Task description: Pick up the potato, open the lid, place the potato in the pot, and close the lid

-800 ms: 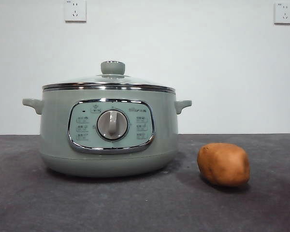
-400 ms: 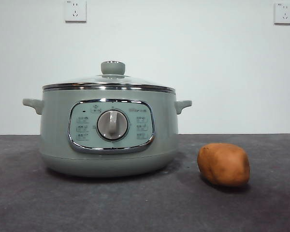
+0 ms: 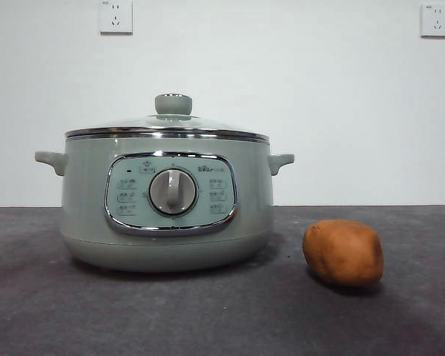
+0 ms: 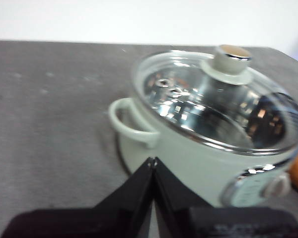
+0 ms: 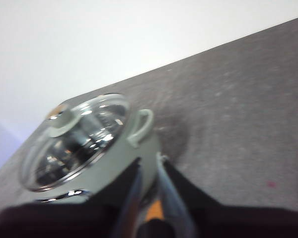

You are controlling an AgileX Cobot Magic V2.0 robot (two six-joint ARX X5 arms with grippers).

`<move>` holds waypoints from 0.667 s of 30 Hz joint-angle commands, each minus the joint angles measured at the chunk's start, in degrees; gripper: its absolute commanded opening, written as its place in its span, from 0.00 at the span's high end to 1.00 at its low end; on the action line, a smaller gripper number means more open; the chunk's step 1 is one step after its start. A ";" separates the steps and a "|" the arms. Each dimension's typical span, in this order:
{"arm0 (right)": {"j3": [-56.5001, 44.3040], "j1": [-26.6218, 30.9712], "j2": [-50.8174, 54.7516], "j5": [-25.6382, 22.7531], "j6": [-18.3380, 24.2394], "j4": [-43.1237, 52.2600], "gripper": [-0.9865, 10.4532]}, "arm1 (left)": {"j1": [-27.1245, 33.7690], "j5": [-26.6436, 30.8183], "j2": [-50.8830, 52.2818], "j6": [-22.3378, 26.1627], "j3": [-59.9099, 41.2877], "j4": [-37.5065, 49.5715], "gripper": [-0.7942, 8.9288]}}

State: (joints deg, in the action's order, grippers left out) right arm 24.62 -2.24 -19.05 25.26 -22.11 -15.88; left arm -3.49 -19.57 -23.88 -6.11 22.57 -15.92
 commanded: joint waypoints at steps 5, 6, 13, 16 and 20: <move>8.61 -0.07 -10.78 6.14 3.82 -7.08 0.37 | 0.13 -3.06 -9.84 -0.28 9.29 -6.75 0.49; 10.01 -0.07 -12.41 6.23 4.83 -9.35 0.33 | 0.11 -3.23 -11.41 -0.28 10.71 -7.76 0.38; 16.96 -0.07 -22.40 6.47 13.66 -20.68 0.30 | 0.09 -5.35 -20.33 -0.26 18.95 -13.18 0.27; 18.60 -0.09 -25.40 10.25 15.28 -21.73 0.30 | 0.07 -8.24 -23.30 -0.04 21.62 -14.08 0.27; 19.41 -0.11 -29.00 14.23 14.62 -21.66 0.30 | 0.07 -11.43 -26.25 -0.15 23.91 -14.86 0.27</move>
State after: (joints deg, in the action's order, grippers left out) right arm 43.97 -2.26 -48.03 39.09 -8.12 -37.71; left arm -3.49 -30.87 -50.17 -6.13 46.37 -30.68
